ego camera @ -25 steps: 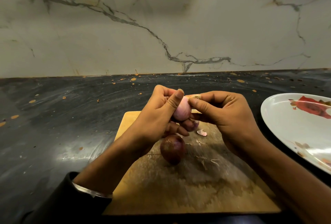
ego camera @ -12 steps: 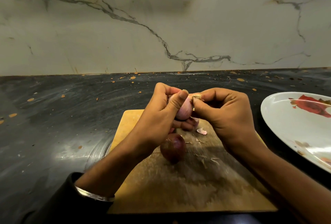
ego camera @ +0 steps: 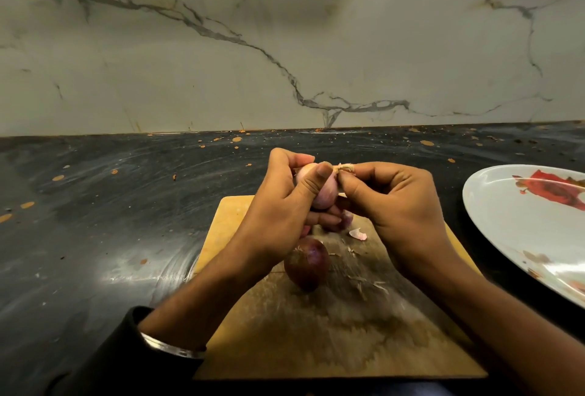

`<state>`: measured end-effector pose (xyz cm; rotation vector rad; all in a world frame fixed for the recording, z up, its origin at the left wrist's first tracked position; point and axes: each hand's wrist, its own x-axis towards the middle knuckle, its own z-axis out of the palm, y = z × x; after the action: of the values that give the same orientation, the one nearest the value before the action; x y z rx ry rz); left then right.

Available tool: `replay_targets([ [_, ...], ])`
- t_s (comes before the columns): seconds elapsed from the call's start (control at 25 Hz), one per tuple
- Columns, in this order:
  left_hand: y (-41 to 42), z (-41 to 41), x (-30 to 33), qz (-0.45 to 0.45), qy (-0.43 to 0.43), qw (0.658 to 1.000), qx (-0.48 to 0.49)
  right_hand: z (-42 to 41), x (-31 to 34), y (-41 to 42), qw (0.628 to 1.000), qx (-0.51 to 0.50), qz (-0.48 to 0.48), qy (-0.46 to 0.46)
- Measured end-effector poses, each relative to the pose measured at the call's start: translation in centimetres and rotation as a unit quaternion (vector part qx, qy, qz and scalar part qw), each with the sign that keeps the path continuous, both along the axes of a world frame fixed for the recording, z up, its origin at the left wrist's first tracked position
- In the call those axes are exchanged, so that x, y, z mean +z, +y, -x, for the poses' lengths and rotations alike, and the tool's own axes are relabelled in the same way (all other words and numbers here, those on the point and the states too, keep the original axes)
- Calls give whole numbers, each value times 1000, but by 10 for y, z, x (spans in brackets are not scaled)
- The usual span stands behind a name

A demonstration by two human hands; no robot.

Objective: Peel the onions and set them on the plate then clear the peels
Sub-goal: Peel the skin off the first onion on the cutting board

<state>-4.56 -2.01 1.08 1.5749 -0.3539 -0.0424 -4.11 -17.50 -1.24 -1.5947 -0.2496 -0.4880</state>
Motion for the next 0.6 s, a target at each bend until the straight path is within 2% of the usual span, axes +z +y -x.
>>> replay_targets([
  [0.2, -6, 5, 2, -1, -21, 1000, -1, 3, 1, -2, 999, -12, 39, -21],
  [0.4, -3, 2, 6, 1, -13, 999, 37, 0, 1, -1, 1000, 16, 7, 3],
  [0.6, -1, 1, 5, -7, 14, 999, 31, 0, 1, -5, 998, 54, -12, 36],
])
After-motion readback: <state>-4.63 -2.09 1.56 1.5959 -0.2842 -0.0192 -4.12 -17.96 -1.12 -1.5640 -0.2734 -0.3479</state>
